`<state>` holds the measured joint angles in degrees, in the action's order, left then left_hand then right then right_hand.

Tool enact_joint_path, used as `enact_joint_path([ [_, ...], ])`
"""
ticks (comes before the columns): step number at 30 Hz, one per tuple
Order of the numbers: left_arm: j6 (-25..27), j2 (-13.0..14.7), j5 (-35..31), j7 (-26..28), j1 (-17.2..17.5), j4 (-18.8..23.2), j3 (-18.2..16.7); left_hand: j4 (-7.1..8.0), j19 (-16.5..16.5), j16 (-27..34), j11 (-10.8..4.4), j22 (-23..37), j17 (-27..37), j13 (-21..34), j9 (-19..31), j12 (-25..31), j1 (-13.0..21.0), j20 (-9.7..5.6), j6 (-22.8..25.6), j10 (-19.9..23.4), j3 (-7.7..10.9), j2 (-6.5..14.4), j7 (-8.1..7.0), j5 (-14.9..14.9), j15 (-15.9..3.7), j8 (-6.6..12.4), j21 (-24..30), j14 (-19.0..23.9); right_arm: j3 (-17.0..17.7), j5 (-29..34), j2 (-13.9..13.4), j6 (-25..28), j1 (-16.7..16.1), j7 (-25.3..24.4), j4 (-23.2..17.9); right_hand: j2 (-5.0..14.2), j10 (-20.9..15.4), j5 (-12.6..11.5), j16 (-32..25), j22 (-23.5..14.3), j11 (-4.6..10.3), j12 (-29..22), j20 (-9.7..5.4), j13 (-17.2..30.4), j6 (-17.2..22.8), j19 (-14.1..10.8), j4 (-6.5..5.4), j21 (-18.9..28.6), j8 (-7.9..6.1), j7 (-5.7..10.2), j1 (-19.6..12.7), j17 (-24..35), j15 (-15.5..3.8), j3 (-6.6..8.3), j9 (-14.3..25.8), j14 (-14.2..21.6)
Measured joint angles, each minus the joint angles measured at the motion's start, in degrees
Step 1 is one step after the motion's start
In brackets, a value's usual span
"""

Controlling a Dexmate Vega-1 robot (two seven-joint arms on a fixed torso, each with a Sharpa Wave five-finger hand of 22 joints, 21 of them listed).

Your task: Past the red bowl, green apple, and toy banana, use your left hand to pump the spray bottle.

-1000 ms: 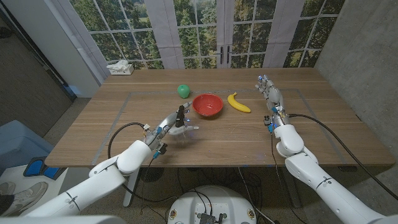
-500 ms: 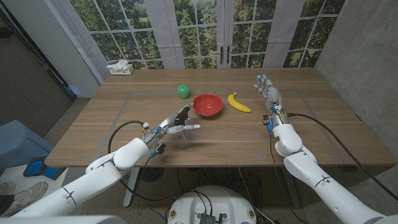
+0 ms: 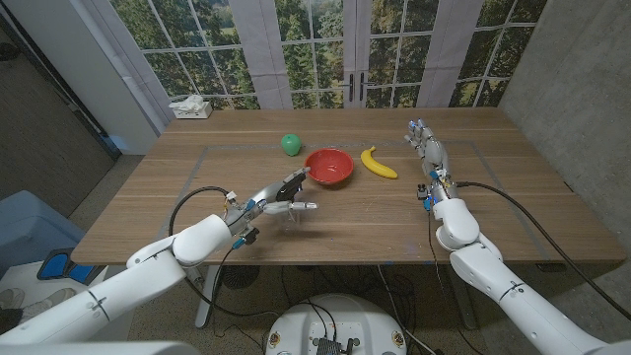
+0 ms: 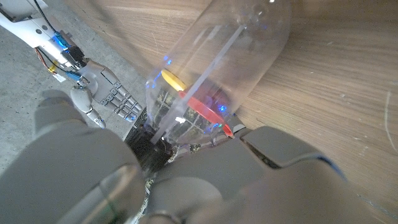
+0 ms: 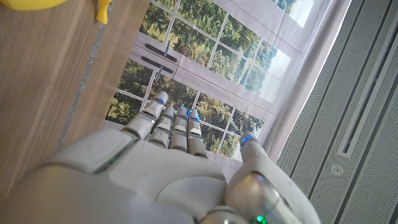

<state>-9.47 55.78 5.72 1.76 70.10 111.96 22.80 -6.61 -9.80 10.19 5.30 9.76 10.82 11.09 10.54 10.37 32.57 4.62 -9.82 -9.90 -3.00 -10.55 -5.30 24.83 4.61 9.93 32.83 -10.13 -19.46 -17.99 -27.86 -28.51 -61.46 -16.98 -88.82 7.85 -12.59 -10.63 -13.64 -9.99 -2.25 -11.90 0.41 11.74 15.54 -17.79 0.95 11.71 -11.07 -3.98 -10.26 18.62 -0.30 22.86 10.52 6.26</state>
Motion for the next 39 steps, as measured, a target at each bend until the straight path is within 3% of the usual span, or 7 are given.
enact_joint_path([
  [13,1.15,6.23,-0.34,3.54,7.24,4.67,-5.89,0.11,0.00,0.00,0.66,-0.01,-0.01,-0.01,-0.01,0.00,-0.23,-0.01,-0.10,-0.05,-1.66,0.23,0.52,1.55,0.00,0.00,-0.88,0.00,-0.68,2.05,-0.37,2.53,0.07,-1.30,-2.82,0.00,0.00,0.00,0.00,0.00,0.00,0.00,0.42,0.00,0.00,-0.42,0.00,0.00,0.00,0.00,0.00,-0.10,0.00,0.00,0.00,0.00],
  [21,-1.00,7.81,-0.25,7.14,16.55,6.14,-13.07,0.34,0.00,0.10,0.97,-0.01,-0.01,-0.01,-0.01,0.50,-0.53,-0.01,0.10,0.26,-2.69,0.54,0.71,2.46,-0.02,0.48,-0.88,0.01,-1.73,4.03,-0.43,5.43,0.87,-2.40,-4.47,0.00,0.00,0.00,0.00,0.00,0.00,0.00,0.42,0.01,0.00,-0.42,0.00,0.00,0.00,0.00,0.00,-0.29,0.00,0.00,0.00,0.00],
  [25,-4.58,5.26,0.00,9.37,22.52,5.56,-17.89,0.86,-0.08,0.68,0.30,-0.01,-0.01,-0.01,-0.01,0.90,-1.80,-0.35,-0.03,0.06,-3.68,1.15,-0.48,3.35,-1.04,1.12,-1.06,0.21,-2.30,4.92,-0.36,6.94,1.40,-2.82,-4.87,0.00,0.00,0.00,0.00,0.00,0.00,0.00,0.41,0.01,0.00,-0.42,0.00,0.00,0.00,0.00,0.00,-0.28,0.00,0.00,0.00,0.00],
  [31,-10.13,0.30,0.50,10.40,26.28,3.36,-21.76,1.97,-0.12,1.07,-1.05,0.17,-0.02,-0.01,-0.01,1.34,-3.87,-1.37,0.00,-0.04,-5.26,1.73,-2.55,4.22,-2.42,1.56,-1.31,0.29,-3.04,5.50,0.01,8.02,2.20,-3.08,-4.96,0.00,0.00,0.00,0.00,0.00,0.00,0.00,0.41,0.01,-0.21,-0.41,0.00,0.00,0.00,0.21,0.00,-0.28,0.00,0.00,0.00,0.00],
  [34,-13.61,0.30,1.34,10.20,26.28,3.36,-21.76,3.04,-0.03,1.42,-1.87,0.26,-0.07,-0.01,-0.01,1.34,-5.50,-1.65,-0.01,0.13,-6.33,2.46,-3.12,4.44,-2.80,2.28,-1.69,0.29,-3.40,5.50,0.20,8.02,2.64,-3.08,-4.96,0.00,0.00,0.00,0.00,0.00,0.00,0.00,0.41,0.01,-0.21,-0.41,0.00,0.00,0.00,0.21,0.00,-0.28,0.00,0.00,0.00,0.00],
  [35,-14.36,-3.23,1.61,10.07,26.68,1.14,-23.26,3.37,0.09,1.56,-2.19,0.26,-0.11,-0.09,-0.01,1.65,-5.95,-1.77,-0.01,0.05,-6.66,2.86,-3.12,4.44,-3.15,2.57,-1.70,0.23,-3.46,5.69,0.24,8.60,2.75,-3.25,-4.95,0.00,0.00,0.00,0.00,0.00,0.00,0.00,0.41,0.01,-0.21,-0.41,0.00,0.00,0.00,0.21,0.00,-0.28,0.00,0.00,0.00,0.00],
  [39,-17.85,-6.00,3.15,9.02,25.68,-1.12,-23.40,4.83,1.21,1.92,-3.60,0.14,-0.16,-0.31,-0.09,2.07,-8.13,-2.17,-0.01,0.06,-7.42,4.86,-3.73,4.44,-4.02,3.98,-2.13,0.24,-3.73,5.70,0.44,9.14,3.24,-3.28,-4.69,0.00,0.00,0.00,0.00,0.00,0.00,0.00,0.41,0.01,-0.21,-0.41,0.10,0.00,0.00,0.21,0.00,-0.28,0.00,-0.10,0.00,0.00],
])
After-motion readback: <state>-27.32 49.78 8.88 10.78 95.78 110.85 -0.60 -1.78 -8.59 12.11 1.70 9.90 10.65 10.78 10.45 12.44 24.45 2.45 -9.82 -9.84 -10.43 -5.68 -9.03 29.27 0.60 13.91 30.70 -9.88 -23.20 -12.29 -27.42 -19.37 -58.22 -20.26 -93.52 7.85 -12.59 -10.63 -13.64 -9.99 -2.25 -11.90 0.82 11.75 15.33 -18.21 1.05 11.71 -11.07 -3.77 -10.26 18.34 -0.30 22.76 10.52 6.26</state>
